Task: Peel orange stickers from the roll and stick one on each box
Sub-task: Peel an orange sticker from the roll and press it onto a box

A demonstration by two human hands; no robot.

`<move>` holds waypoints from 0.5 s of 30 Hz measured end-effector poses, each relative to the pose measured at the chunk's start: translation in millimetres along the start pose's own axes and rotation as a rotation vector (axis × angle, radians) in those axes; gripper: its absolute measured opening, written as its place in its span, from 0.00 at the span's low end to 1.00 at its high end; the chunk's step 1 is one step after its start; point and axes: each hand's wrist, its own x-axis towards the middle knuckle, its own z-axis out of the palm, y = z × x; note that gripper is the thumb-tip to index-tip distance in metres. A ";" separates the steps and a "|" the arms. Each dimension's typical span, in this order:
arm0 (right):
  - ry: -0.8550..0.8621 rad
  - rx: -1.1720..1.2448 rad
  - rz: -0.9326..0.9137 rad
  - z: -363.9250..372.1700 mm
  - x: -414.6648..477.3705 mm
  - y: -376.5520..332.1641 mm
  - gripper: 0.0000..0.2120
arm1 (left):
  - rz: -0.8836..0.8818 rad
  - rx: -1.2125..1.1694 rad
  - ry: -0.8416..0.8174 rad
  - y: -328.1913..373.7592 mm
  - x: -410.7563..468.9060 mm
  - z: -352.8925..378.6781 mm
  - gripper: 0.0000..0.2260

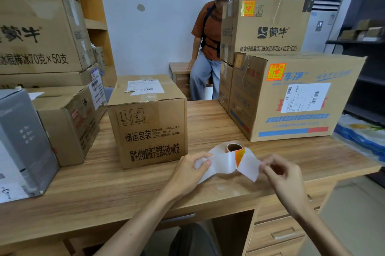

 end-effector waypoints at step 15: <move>0.131 -0.597 -0.640 56.1 23.9 -75.2 0.06 | 0.128 -0.161 0.300 62.3 -10.0 -44.8 0.11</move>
